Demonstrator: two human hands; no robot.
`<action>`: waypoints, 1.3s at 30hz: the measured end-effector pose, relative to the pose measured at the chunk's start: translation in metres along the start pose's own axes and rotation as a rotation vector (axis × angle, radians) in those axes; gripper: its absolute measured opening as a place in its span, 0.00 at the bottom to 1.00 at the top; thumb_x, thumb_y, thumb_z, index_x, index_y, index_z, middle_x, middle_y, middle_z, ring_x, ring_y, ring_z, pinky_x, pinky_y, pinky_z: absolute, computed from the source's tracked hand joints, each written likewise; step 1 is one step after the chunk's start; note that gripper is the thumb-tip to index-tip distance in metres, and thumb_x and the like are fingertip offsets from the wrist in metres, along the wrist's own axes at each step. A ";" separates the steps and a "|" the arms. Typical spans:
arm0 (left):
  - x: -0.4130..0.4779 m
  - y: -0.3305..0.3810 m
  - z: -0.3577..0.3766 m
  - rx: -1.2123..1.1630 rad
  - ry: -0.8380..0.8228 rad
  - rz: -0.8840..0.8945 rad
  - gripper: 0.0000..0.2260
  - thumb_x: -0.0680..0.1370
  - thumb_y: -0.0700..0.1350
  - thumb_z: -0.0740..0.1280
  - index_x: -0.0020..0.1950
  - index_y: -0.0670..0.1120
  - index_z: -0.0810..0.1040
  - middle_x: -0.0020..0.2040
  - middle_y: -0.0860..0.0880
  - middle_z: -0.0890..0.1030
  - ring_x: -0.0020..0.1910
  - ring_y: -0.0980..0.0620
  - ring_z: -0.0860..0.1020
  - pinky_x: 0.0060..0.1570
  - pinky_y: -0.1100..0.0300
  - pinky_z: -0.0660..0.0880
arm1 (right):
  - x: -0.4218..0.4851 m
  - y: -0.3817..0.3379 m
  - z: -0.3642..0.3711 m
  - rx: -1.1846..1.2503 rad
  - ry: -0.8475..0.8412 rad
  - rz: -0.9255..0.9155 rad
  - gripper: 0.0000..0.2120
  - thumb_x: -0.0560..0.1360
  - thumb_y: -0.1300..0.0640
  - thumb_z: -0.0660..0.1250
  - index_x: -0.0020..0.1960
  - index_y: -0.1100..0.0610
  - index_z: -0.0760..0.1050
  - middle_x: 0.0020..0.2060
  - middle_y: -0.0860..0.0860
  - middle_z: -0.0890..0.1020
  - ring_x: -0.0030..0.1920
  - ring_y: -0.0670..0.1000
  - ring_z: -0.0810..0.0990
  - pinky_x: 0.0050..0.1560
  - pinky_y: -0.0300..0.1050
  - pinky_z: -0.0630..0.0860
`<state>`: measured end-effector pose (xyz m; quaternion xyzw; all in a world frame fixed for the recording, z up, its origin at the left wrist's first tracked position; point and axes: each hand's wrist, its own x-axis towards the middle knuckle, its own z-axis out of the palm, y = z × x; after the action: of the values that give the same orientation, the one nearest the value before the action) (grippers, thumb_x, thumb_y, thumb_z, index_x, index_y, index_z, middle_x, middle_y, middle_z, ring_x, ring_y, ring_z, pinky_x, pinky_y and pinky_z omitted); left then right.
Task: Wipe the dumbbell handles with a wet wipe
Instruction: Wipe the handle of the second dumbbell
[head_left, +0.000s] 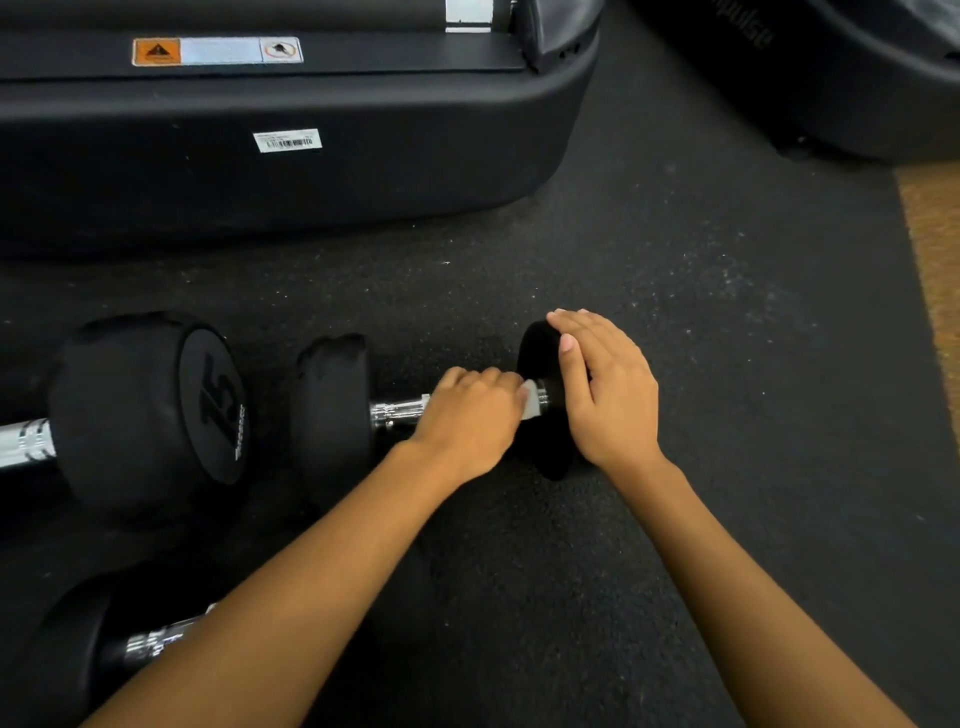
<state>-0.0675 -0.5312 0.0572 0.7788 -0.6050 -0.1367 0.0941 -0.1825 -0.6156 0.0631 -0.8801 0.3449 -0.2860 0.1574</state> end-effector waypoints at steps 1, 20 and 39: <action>-0.003 -0.006 0.000 0.005 -0.001 -0.023 0.16 0.82 0.49 0.49 0.61 0.46 0.72 0.57 0.47 0.78 0.55 0.47 0.76 0.61 0.53 0.64 | 0.000 -0.001 0.000 0.002 -0.002 0.000 0.20 0.80 0.52 0.50 0.62 0.57 0.76 0.60 0.51 0.79 0.66 0.51 0.72 0.68 0.46 0.65; -0.012 -0.004 0.007 -0.364 0.254 -0.039 0.13 0.72 0.44 0.71 0.54 0.43 0.76 0.52 0.46 0.77 0.53 0.48 0.74 0.56 0.59 0.66 | 0.001 -0.002 0.001 0.006 0.000 0.001 0.20 0.80 0.52 0.50 0.62 0.57 0.76 0.60 0.51 0.79 0.66 0.51 0.72 0.68 0.47 0.66; -0.014 0.001 0.022 -0.203 0.389 0.171 0.12 0.65 0.34 0.74 0.45 0.42 0.77 0.45 0.46 0.79 0.47 0.47 0.78 0.67 0.56 0.60 | 0.001 -0.001 0.000 -0.011 -0.005 0.009 0.20 0.80 0.51 0.49 0.63 0.56 0.75 0.61 0.50 0.79 0.67 0.49 0.71 0.68 0.45 0.65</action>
<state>-0.0785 -0.5172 0.0381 0.7229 -0.6223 -0.0358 0.2980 -0.1816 -0.6153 0.0637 -0.8801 0.3499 -0.2812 0.1548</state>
